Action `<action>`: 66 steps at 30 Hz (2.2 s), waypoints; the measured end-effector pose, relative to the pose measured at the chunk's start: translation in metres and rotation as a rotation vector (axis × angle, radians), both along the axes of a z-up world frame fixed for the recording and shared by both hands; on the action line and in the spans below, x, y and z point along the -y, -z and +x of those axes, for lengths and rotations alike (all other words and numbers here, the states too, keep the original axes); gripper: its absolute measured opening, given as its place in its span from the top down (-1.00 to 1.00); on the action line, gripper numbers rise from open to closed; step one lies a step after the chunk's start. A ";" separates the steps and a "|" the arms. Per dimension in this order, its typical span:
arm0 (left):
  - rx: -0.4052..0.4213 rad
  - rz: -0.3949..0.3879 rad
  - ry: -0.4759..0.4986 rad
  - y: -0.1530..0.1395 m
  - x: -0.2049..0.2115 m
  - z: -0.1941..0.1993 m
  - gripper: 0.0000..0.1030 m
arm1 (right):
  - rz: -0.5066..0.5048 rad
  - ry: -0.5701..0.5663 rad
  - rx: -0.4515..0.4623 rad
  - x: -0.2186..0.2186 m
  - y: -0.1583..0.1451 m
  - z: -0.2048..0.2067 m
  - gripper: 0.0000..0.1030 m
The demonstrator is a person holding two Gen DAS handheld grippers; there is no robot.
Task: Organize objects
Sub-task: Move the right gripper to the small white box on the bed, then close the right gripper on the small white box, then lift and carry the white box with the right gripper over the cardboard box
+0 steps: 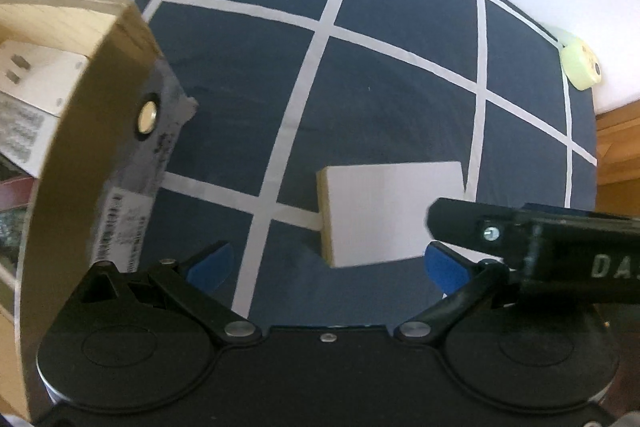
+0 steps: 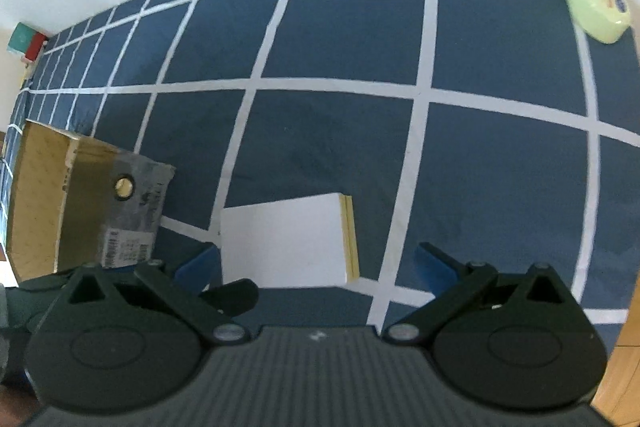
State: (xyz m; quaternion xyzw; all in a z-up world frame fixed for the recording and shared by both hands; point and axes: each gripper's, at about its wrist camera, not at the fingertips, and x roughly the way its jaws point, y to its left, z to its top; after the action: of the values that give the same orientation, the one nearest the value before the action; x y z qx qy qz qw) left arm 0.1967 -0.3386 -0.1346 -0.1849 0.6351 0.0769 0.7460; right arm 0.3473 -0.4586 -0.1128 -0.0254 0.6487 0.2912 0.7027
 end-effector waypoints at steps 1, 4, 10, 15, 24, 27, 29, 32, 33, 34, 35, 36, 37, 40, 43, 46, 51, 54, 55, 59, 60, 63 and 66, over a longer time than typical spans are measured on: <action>-0.004 -0.008 -0.001 0.003 -0.001 0.002 -1.00 | -0.001 -0.005 -0.009 -0.002 0.005 0.001 -1.00; -0.008 -0.032 0.002 0.011 -0.001 0.005 -0.99 | -0.006 -0.012 -0.028 -0.007 0.015 0.005 -0.97; -0.011 -0.078 0.006 0.022 -0.002 0.010 -0.94 | -0.016 -0.041 -0.048 -0.017 0.028 0.010 -0.71; -0.013 -0.108 0.009 0.026 -0.003 0.012 -0.76 | -0.019 -0.053 -0.058 -0.022 0.033 0.011 -0.50; 0.000 -0.165 0.007 0.028 -0.003 0.017 -0.59 | 0.011 -0.073 -0.077 -0.028 0.038 0.016 -0.43; 0.012 -0.193 0.012 0.028 -0.001 0.018 -0.43 | 0.018 -0.074 -0.080 -0.027 0.038 0.017 -0.42; 0.012 -0.182 0.017 0.026 0.001 0.019 -0.42 | 0.022 -0.073 -0.081 -0.025 0.038 0.017 -0.40; 0.013 -0.172 0.021 0.024 0.003 0.019 -0.41 | 0.026 -0.069 -0.077 -0.024 0.037 0.017 -0.37; 0.014 -0.168 0.024 0.023 0.003 0.019 -0.40 | 0.028 -0.068 -0.077 -0.023 0.037 0.017 -0.36; 0.012 -0.163 0.028 0.022 0.004 0.019 -0.40 | 0.028 -0.066 -0.078 -0.023 0.037 0.017 -0.36; 0.012 -0.161 0.029 0.022 0.005 0.018 -0.39 | 0.030 -0.064 -0.076 -0.022 0.036 0.016 -0.34; 0.012 -0.157 0.031 0.020 0.006 0.018 -0.39 | 0.032 -0.060 -0.074 -0.020 0.035 0.016 -0.32; 0.014 -0.152 0.035 0.018 0.007 0.017 -0.39 | 0.035 -0.058 -0.072 -0.019 0.033 0.015 -0.31; 0.023 -0.129 0.055 0.011 0.011 0.017 -0.38 | 0.050 -0.049 -0.070 -0.015 0.027 0.013 -0.29; 0.034 -0.110 0.077 0.000 0.017 0.015 -0.38 | 0.070 -0.053 -0.067 -0.009 0.017 0.009 -0.29; 0.056 -0.088 0.104 -0.016 0.023 0.010 -0.38 | 0.092 -0.037 -0.047 0.000 0.002 0.003 -0.29; 0.096 -0.054 0.144 -0.044 0.034 -0.002 -0.38 | 0.126 -0.010 -0.008 0.015 -0.026 -0.011 -0.29; 0.123 -0.042 0.157 -0.060 0.038 -0.013 -0.39 | 0.143 0.001 0.022 0.022 -0.043 -0.023 -0.28; 0.132 -0.036 0.161 -0.065 0.039 -0.017 -0.39 | 0.148 0.001 0.029 0.023 -0.047 -0.026 -0.28; 0.155 -0.028 0.168 -0.081 0.038 -0.036 -0.39 | 0.159 0.004 0.053 0.025 -0.065 -0.047 -0.28; 0.158 -0.028 0.169 -0.084 0.036 -0.041 -0.39 | 0.160 0.005 0.059 0.024 -0.068 -0.053 -0.28; 0.172 -0.023 0.172 -0.094 0.030 -0.055 -0.39 | 0.165 0.003 0.074 0.019 -0.078 -0.069 -0.28; 0.187 -0.022 0.174 -0.103 0.020 -0.067 -0.39 | 0.168 0.002 0.091 0.011 -0.088 -0.083 -0.28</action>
State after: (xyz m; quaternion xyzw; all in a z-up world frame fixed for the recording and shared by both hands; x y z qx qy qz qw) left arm 0.1295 -0.3589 -0.0318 -0.1439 0.5772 -0.0127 0.8037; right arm 0.2642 -0.4694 -0.0248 0.0208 0.5892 0.3425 0.7315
